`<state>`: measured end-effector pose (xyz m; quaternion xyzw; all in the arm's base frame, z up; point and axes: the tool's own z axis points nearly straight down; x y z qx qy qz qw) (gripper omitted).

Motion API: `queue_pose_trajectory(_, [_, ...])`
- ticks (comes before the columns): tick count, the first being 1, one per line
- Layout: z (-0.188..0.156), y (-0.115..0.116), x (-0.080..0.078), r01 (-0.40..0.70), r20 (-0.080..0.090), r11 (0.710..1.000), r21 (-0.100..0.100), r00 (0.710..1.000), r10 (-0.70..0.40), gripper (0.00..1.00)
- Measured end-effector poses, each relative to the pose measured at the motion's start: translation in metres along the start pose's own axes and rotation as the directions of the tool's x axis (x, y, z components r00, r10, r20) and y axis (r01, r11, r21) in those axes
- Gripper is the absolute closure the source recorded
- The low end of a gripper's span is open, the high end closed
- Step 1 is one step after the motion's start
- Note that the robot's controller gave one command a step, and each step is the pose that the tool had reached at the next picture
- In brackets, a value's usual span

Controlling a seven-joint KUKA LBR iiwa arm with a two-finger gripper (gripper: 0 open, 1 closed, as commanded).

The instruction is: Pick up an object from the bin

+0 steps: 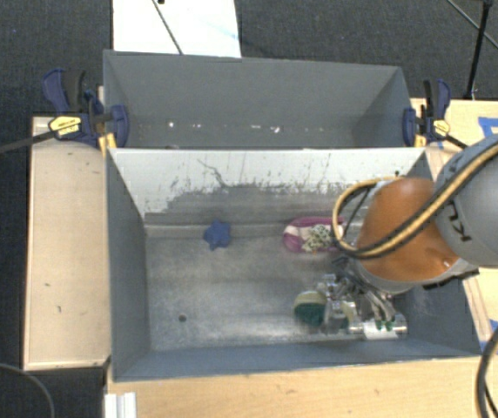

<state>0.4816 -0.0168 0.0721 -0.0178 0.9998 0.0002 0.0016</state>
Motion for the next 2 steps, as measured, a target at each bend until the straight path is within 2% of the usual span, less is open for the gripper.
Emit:
queue_pose_trajectory(1, [-0.274,-0.005,-0.016,0.090,0.010,0.996,0.002,0.996,-0.090,1.00])
queue_pose_trajectory(2, [-0.236,-0.032,0.001,0.021,-0.003,1.000,0.000,1.000,-0.021,1.00])
